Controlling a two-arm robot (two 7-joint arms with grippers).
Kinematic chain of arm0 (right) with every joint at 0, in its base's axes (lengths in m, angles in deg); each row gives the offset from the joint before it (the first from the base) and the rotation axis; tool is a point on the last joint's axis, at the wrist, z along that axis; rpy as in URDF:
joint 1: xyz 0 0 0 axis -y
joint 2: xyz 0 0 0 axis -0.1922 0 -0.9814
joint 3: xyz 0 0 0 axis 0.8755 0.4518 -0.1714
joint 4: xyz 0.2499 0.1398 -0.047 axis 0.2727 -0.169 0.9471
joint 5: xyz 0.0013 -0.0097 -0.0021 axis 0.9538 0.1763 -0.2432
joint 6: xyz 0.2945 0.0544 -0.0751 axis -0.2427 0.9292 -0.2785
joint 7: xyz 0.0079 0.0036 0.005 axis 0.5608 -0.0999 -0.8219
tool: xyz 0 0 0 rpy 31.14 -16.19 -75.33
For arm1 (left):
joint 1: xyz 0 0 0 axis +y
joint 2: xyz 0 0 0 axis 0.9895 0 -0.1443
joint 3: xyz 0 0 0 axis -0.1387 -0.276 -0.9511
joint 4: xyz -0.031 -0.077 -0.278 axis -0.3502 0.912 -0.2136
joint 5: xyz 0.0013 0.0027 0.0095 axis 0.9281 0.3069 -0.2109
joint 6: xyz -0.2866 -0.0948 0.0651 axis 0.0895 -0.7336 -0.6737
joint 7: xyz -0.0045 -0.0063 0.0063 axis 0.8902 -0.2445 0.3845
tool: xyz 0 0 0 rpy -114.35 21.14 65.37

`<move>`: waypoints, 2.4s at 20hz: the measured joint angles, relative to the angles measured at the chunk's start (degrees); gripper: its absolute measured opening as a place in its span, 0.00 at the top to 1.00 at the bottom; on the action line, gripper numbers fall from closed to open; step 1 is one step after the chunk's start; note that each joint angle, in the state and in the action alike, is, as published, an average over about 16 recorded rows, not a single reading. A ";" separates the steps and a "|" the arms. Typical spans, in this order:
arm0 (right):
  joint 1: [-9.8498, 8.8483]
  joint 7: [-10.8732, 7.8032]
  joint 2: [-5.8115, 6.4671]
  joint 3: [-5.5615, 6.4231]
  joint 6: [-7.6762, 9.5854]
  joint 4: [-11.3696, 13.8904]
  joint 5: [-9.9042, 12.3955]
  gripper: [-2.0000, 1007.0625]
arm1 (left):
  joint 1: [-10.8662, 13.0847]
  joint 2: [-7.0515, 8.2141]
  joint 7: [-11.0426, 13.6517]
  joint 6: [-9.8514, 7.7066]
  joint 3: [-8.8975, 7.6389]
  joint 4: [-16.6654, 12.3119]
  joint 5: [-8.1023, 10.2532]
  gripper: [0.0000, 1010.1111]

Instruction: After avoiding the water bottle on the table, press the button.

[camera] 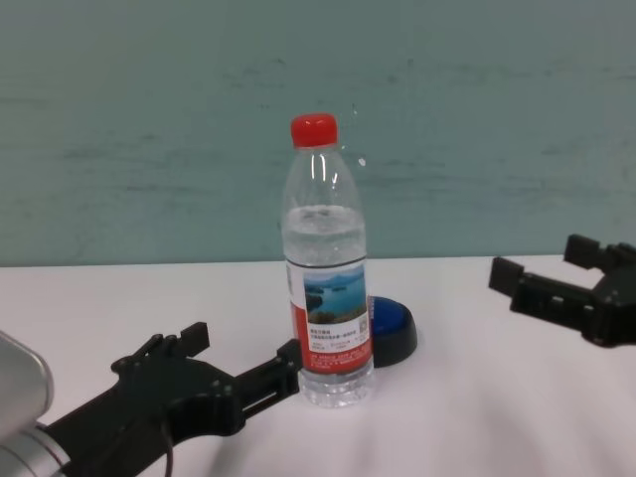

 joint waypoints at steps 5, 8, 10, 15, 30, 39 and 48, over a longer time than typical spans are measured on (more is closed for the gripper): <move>-0.54 0.21 -1.13 -1.58 -0.50 -0.10 -1.10 0.00 | 0.00 0.00 0.00 0.00 0.00 0.00 0.00 0.01; -0.72 0.55 -1.71 -2.41 -0.59 -0.08 -2.09 0.00 | 0.00 0.00 0.00 0.00 0.00 0.00 0.00 0.01; -0.82 0.87 -2.08 -2.86 -0.61 -0.04 -2.82 0.00 | 0.00 0.00 0.00 0.00 0.00 0.00 0.00 0.01; -0.94 2.10 -2.88 -3.61 -0.70 0.10 -5.42 0.00 | 0.00 0.00 0.00 0.00 0.00 0.00 0.00 0.01; -0.19 3.44 -3.61 -3.61 -1.05 -1.03 -9.85 0.00 | 0.00 0.00 0.00 0.00 0.00 0.00 0.00 0.01; 0.39 1.64 -4.10 -3.20 -1.06 -4.46 -8.78 0.00 | 0.00 0.00 0.00 0.00 0.00 0.00 0.00 0.01; 0.12 0.30 -4.25 -1.92 -2.89 -6.94 -6.73 0.00 | 0.00 0.00 0.00 0.00 0.00 0.00 0.00 0.01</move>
